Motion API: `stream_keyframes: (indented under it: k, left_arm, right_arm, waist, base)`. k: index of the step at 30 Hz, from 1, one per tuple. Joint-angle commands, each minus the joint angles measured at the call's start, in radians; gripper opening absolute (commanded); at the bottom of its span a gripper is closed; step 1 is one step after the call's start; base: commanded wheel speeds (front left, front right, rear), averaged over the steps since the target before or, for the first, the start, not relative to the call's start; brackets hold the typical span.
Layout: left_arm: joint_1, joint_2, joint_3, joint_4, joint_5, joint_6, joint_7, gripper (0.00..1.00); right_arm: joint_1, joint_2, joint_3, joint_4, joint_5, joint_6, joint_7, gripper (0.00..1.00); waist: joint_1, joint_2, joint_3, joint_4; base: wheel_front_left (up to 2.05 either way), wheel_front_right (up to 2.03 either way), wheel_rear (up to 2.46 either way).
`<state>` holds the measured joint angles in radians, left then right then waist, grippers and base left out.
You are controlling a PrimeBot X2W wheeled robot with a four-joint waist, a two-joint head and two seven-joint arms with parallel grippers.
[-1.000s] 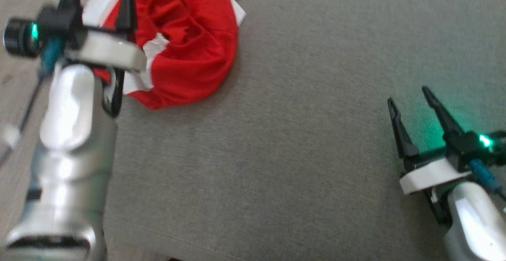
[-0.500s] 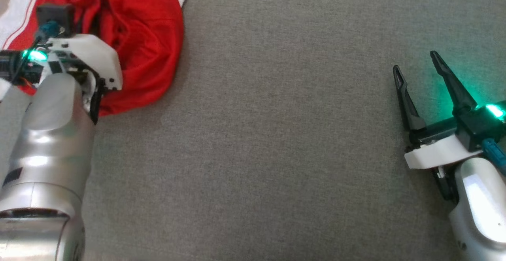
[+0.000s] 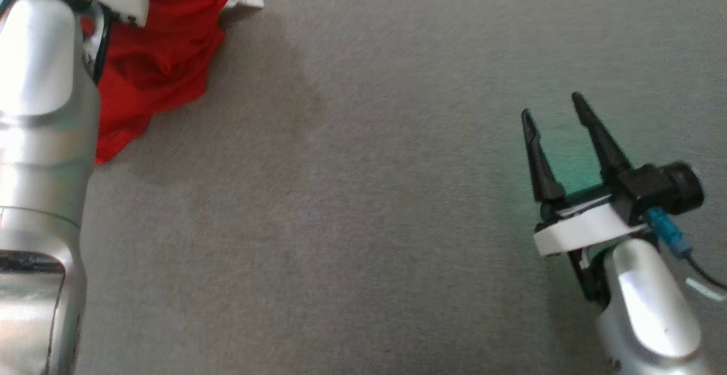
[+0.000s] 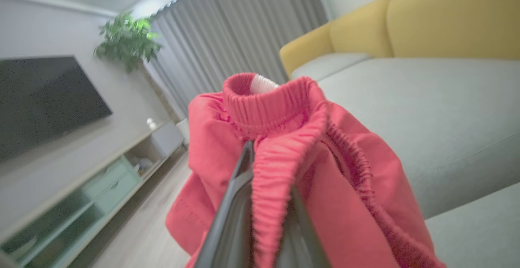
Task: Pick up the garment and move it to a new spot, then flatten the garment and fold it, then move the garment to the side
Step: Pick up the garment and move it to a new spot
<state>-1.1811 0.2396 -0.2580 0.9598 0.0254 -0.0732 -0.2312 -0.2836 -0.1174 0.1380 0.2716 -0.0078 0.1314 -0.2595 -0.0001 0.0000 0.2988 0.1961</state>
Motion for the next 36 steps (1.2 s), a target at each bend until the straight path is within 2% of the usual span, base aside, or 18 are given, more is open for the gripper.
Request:
stream_keyframes:
  k: [1,6,11,17,23,27,28,29,33,36]
  left_arm:
    - [-0.057,0.052,0.005,-0.06,0.009,-0.009,-0.01,0.0]
    - [-0.077,0.034,-0.052,-0.203,-0.006,-0.044,0.022,0.0]
    - [-0.039,0.005,-0.125,-0.346,-0.087,-0.056,0.081,0.0]
    - [0.033,0.002,-0.312,-0.496,-0.239,-0.057,0.134,0.0]
    - [0.158,0.006,-0.442,-0.5,-0.3,-0.057,0.108,0.0]
    - [0.319,-0.039,-0.508,-0.426,-0.323,-0.056,0.03,0.0]
    - [0.359,-0.055,-0.519,-0.404,-0.325,-0.05,0.013,0.24]
    - [0.396,-0.07,-0.532,-0.386,-0.323,-0.04,-0.002,1.0]
    - [0.519,-0.116,-0.542,-0.373,-0.313,0.013,-0.029,1.0]
    - [0.607,-0.127,-0.502,-0.48,-0.296,0.062,-0.03,1.0]
  right_arm:
    - [0.03,0.018,0.016,-0.026,0.007,-0.001,-0.002,1.0]
    - [0.066,0.052,0.011,-0.039,0.017,-0.001,-0.002,1.0]
    - [0.086,0.065,0.025,-0.059,0.034,-0.001,-0.002,1.0]
    - [0.083,0.067,0.048,-0.09,0.1,-0.001,-0.002,1.0]
    - [0.067,0.067,0.08,-0.108,0.145,-0.001,-0.002,1.0]
    - [0.062,0.067,0.097,-0.112,0.166,-0.001,-0.002,1.0]
    - [0.062,0.067,0.099,-0.112,0.168,-0.001,-0.002,1.0]
    - [0.062,0.067,0.099,-0.111,0.169,-0.001,-0.002,1.0]
    - [0.073,0.067,0.084,-0.105,0.158,-0.001,-0.002,1.0]
    - [0.091,0.067,0.057,-0.1,0.139,-0.001,-0.002,1.0]
  waist:
    - [0.0001,0.0,-0.1,-0.097]
    - [0.0001,0.0,-0.175,-0.224]
    - [0.0001,0.0,-0.212,-0.368]
    - [0.0001,0.0,-0.172,-0.509]
    - [0.0001,0.0,-0.108,-0.585]
    - [0.0001,0.0,-0.065,-0.608]
    - [0.0001,0.0,-0.058,-0.609]
    - [0.0001,0.0,-0.053,-0.607]
    - [0.0001,0.0,-0.057,-0.572]
    - [0.0001,0.0,-0.083,-0.521]
  base:
    - [0.0,0.0,0.0]
    - [0.0,0.0,0.0]
    - [0.0,0.0,0.0]
    - [0.0,0.0,0.0]
    - [0.0,0.0,0.0]
    - [0.0,0.0,0.0]
    - [0.0,0.0,0.0]
    - [0.0,0.0,0.0]
    - [0.0,0.0,0.0]
    - [0.0,0.0,0.0]
